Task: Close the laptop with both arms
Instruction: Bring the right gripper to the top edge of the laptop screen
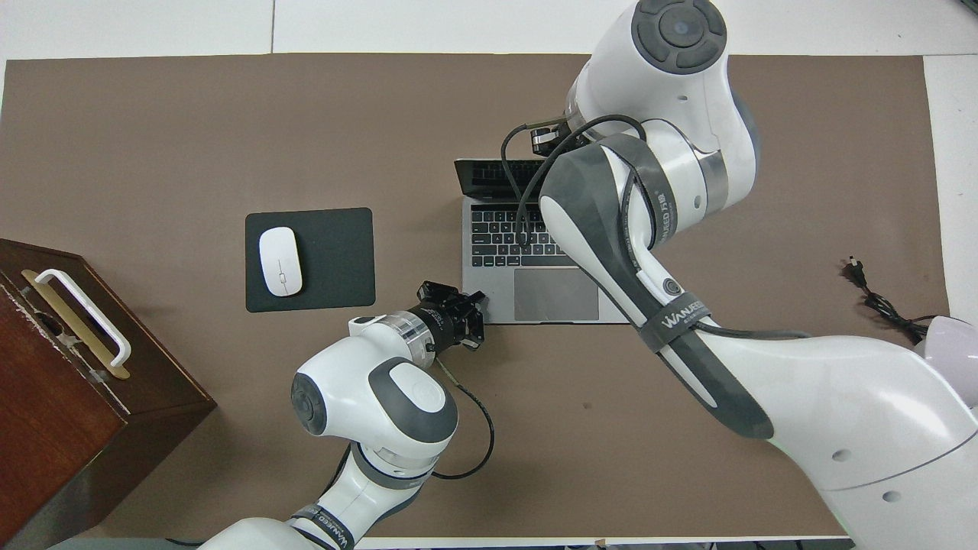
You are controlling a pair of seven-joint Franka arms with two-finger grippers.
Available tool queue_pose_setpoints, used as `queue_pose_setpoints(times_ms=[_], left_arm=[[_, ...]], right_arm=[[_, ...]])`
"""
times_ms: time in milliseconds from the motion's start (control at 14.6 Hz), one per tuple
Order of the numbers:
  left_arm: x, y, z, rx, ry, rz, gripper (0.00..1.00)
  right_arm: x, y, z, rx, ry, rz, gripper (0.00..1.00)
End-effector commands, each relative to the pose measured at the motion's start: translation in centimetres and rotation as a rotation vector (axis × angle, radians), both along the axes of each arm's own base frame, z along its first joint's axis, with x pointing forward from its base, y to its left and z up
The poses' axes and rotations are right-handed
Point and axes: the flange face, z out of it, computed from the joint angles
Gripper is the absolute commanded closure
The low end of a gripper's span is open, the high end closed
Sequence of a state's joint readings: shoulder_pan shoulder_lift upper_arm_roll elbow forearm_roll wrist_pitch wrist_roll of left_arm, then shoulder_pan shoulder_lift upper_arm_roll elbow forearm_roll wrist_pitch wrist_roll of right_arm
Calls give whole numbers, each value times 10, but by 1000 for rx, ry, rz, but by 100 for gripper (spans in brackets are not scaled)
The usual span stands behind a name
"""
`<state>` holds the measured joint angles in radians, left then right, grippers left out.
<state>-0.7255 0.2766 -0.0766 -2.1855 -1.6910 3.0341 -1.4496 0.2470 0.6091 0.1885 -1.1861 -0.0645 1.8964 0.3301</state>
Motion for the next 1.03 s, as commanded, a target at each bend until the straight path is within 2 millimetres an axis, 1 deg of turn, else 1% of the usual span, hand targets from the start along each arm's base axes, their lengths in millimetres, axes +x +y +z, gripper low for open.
queue_pose_setpoints(times_ms=[0,205,478,547,957], left_arm=[[3,5,-15,23,17,35,100],[3,5,-15,23,16,34,100],[2,4,-16,26,16,30,100],[2,4,-16,26,16,30,100],[2,3,-16,25,15,27,100]], right_arm=[[1,-2,0,40,50,-27,100],[1,-8,1,76,83,-48,100],[-5,-7,-5,77,140,-45,100],[-6,-6,-5,104,154,-52,100],[-10,-4,-8,109,192,-51,100]])
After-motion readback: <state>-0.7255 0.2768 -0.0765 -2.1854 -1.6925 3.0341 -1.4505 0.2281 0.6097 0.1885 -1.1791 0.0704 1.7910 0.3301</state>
